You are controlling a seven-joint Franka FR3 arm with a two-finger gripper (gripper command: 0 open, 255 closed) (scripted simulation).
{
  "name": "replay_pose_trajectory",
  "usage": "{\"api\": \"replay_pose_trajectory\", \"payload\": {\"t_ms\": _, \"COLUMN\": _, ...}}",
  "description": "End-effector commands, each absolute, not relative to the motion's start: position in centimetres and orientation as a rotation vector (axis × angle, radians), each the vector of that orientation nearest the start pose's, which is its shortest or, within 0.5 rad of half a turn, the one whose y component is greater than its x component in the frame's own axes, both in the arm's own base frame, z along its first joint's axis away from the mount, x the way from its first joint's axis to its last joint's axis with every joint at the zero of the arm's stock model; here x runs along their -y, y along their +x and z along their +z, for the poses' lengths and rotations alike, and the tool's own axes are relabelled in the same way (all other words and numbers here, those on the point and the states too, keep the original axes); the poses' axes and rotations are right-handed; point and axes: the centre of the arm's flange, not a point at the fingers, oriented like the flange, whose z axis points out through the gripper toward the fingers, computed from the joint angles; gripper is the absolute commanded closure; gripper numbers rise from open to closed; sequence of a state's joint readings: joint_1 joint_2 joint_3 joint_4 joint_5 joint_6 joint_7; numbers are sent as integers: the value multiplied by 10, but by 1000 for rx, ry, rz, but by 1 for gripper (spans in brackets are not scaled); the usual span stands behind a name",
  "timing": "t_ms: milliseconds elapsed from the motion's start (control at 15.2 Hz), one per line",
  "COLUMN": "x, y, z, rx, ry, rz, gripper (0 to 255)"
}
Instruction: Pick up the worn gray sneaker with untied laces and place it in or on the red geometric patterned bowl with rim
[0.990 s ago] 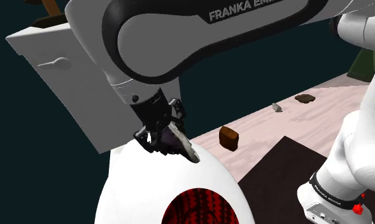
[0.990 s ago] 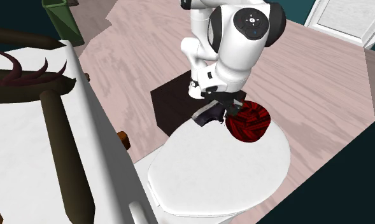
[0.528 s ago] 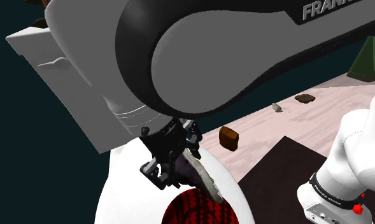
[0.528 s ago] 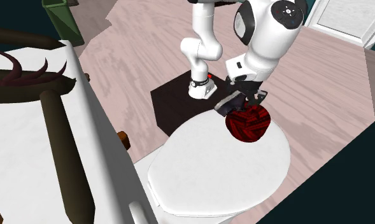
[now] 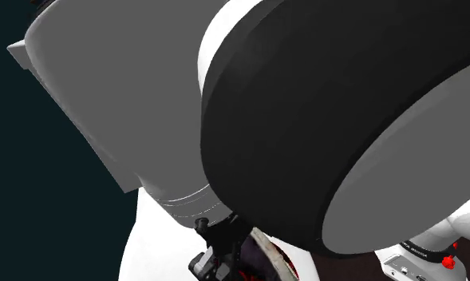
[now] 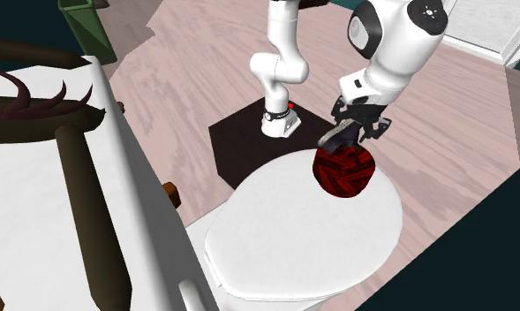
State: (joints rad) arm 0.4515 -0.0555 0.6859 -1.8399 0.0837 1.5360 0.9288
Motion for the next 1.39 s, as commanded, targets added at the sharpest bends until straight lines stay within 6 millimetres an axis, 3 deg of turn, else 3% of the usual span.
{"api": "replay_pose_trajectory", "payload": {"t_ms": 0, "x": -477, "y": 203, "z": 510, "rx": 323, "ry": -3311, "rz": 293, "gripper": 255}}
{"api": "replay_pose_trajectory", "payload": {"t_ms": 726, "x": -477, "y": 203, "z": 451, "rx": 323, "ry": -3311, "rz": 293, "gripper": 255}}
{"api": "replay_pose_trajectory", "payload": {"t_ms": 1254, "x": -477, "y": 203, "z": 451, "rx": 323, "ry": -3311, "rz": 293, "gripper": 255}}
{"api": "replay_pose_trajectory", "payload": {"t_ms": 1320, "x": -477, "y": 203, "z": 451, "rx": 323, "ry": -3311, "rz": 293, "gripper": 0}}
